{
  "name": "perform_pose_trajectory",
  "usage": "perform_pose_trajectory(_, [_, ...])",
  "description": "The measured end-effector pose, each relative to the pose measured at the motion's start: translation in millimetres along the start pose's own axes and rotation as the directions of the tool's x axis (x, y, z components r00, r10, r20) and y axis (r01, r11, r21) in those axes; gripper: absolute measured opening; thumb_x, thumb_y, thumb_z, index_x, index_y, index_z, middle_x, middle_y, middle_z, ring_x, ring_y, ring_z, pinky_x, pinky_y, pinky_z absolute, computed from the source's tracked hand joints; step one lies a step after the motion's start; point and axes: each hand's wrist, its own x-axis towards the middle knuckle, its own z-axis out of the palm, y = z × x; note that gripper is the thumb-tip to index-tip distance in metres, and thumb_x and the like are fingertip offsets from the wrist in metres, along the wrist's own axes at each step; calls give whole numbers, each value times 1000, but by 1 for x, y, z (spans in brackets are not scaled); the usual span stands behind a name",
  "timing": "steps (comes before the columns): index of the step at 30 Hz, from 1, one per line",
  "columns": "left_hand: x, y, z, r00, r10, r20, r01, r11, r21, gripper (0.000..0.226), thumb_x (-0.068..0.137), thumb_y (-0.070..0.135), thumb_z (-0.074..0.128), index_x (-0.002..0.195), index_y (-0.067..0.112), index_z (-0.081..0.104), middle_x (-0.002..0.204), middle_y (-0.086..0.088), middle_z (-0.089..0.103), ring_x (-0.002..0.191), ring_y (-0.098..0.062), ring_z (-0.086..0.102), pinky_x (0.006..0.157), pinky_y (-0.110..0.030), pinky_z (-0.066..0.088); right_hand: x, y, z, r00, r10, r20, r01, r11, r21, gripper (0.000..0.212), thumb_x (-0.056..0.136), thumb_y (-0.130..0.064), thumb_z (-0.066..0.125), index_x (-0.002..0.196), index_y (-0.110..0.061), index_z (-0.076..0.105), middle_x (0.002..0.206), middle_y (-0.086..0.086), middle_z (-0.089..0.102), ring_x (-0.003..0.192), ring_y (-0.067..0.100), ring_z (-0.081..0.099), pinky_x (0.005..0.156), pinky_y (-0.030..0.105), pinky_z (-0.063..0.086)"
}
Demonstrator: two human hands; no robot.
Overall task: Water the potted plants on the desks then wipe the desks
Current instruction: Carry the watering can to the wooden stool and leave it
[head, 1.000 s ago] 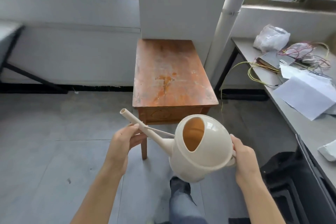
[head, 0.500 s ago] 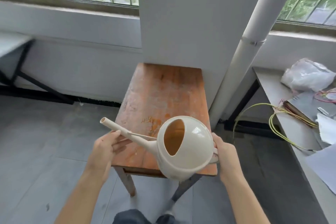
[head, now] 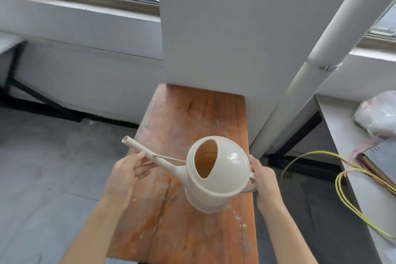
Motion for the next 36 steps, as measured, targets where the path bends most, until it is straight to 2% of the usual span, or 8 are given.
perform_pose_trajectory(8, [109,44,30,999,13,38,-13,1000,5,20,91,16,44,95,6,60,97,-12,67,88,-23,67,85,-36,44,103,-52,47,998,-21,-62,20,1000,-13,38,88,-30,52,68,3,57,69,9,55,64,24,54,53,26,39])
perform_pose_trajectory(13, [182,60,48,1000,6,24,-6,1000,11,18,90,15,43,92,9,61,90,-5,67,87,-19,67,82,-33,43,167,-79,84,995,-17,-103,16,1000,-11,29,82,-34,53,64,-14,44,66,7,39,70,22,39,62,31,30])
perform_pose_trajectory(15, [209,63,54,1000,-18,9,18,1000,-13,18,90,16,43,90,11,60,91,-4,66,87,-18,66,85,-34,43,190,-89,96,994,-25,-104,25,1000,-1,36,84,-33,54,71,0,55,72,8,44,74,22,42,66,31,33])
perform_pose_trajectory(17, [233,64,58,1000,-29,0,29,999,-33,17,91,17,43,89,12,60,93,-5,65,87,-18,66,85,-34,43,213,-98,107,992,-45,-119,44,999,-6,45,85,-30,53,92,14,58,72,8,50,73,21,47,69,32,35])
perform_pose_trajectory(21, [269,67,66,999,-33,-16,32,998,-49,16,90,16,44,90,11,59,93,-5,63,86,-19,65,83,-33,44,242,-111,124,991,-75,-111,71,997,-37,23,83,-26,51,67,-12,59,65,3,52,71,20,49,59,30,35])
perform_pose_trajectory(27, [298,67,71,999,-32,-23,31,999,-45,19,92,18,42,85,13,59,93,-5,63,85,-19,64,74,-29,44,269,-111,135,986,-121,-113,116,992,-56,17,84,-28,52,78,-12,52,73,10,47,65,19,43,40,17,34])
perform_pose_trajectory(33, [300,58,75,999,-19,-44,16,998,-58,16,92,15,43,89,20,58,93,0,63,91,-17,63,77,-30,44,277,-112,136,989,-126,-81,113,983,-144,22,85,-28,46,69,-13,45,69,9,40,67,20,38,53,31,26])
perform_pose_trajectory(36, [298,61,77,1000,3,-18,-2,1000,17,20,92,16,42,105,20,56,105,-1,61,96,-18,61,78,-30,45,276,-112,133,984,-161,-79,146,974,-174,29,85,-23,46,62,-5,44,68,9,38,69,20,36,56,31,25])
